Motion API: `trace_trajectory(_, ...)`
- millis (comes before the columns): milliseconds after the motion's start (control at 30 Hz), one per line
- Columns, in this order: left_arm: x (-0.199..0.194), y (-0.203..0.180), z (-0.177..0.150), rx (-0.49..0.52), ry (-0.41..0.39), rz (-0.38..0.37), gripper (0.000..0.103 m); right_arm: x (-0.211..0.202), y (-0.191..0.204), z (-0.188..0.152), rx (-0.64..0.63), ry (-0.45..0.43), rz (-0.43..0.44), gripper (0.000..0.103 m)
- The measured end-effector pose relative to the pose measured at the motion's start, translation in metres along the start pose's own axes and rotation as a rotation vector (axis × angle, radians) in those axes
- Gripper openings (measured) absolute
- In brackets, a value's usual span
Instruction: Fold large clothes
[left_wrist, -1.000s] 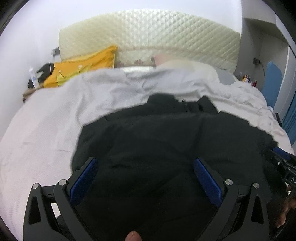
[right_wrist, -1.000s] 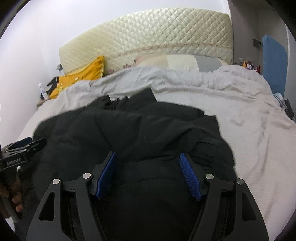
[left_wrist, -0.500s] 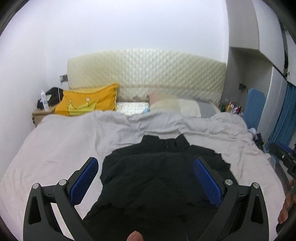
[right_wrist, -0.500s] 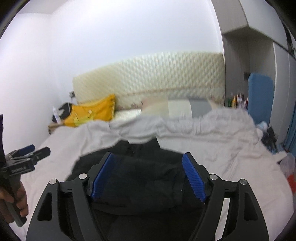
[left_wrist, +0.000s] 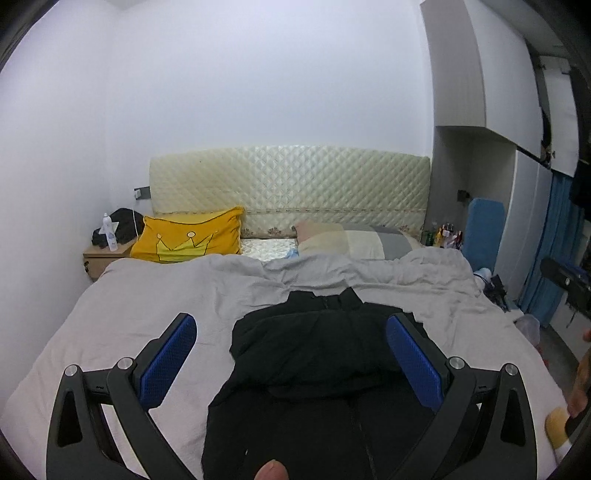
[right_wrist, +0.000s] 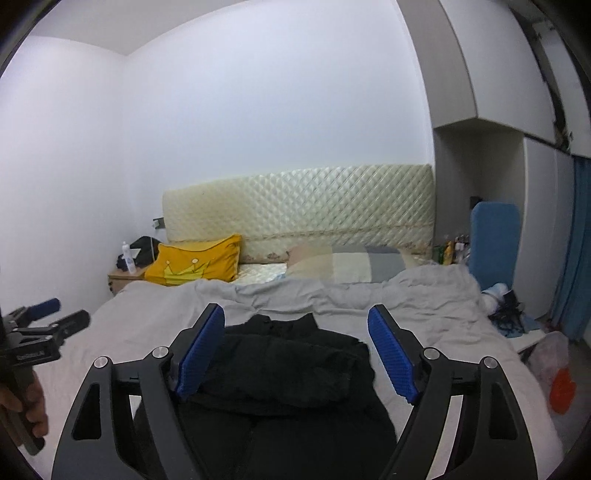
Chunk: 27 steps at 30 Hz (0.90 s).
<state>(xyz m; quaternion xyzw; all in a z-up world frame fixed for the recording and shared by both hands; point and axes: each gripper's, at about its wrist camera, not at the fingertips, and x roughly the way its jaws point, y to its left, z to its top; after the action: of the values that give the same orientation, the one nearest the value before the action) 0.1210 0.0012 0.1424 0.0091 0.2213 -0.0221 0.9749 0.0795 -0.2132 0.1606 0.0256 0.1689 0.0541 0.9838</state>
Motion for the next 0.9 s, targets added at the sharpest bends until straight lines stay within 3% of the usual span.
trace_trajectory(200, -0.03, 0.013, -0.051, -0.014, 0.052, 0.004, 0.103, -0.037, 0.006, -0.036, -0.02, 0.006, 0.005, 0.079)
trace_trajectory(400, -0.045, 0.013, -0.104, 0.046, 0.095, -0.011, 0.103, -0.06, -0.001, -0.084, 0.018, 0.035, 0.018, 0.079)
trace_trajectory(567, -0.046, 0.016, -0.144, 0.033, 0.136, -0.05, 0.103, -0.067, -0.005, -0.118, 0.018, 0.081, 0.008, 0.079)
trace_trajectory(733, -0.04, 0.02, -0.181, 0.067, 0.173, -0.012, 0.103, -0.072, -0.01, -0.145, 0.028, 0.099, -0.01, 0.079)
trace_trajectory(900, -0.022, 0.034, -0.211, 0.025, 0.234, -0.023, 0.103, -0.067, -0.011, -0.173, 0.001, 0.14, -0.014, 0.079)
